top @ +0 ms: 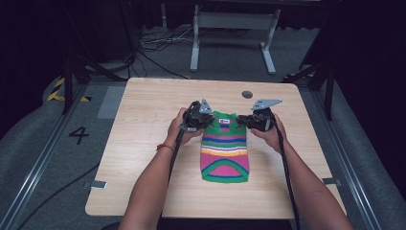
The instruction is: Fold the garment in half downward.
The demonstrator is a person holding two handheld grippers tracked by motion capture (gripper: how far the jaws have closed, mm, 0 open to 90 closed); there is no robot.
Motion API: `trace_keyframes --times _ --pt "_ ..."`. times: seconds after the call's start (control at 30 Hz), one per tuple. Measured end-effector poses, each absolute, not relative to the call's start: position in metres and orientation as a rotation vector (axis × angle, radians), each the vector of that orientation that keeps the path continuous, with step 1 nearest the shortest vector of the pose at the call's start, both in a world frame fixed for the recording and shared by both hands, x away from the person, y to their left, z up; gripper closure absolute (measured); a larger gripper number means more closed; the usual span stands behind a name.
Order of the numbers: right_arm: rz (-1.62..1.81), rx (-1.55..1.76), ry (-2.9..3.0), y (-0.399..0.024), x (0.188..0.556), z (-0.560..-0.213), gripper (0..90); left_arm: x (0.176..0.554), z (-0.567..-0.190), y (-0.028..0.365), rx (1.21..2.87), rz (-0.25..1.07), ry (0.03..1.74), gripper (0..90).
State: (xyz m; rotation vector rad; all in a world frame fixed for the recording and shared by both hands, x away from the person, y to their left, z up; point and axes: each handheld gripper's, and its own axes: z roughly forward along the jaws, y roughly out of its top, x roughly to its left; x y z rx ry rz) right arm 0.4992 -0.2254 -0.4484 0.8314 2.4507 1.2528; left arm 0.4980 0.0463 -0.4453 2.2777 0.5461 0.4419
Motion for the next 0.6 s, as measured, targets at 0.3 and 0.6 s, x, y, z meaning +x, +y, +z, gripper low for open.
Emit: trace_keyframes --times 0.3,0.6 --pt "1.381 0.696 2.451 -0.235 0.466 -0.431 82.5 0.463 -0.43 0.053 2.282 0.479 0.399 82.6" --pt "1.408 0.616 2.511 -0.245 0.438 -0.434 81.9 0.428 -0.435 0.053 2.336 0.519 0.278 82.3"
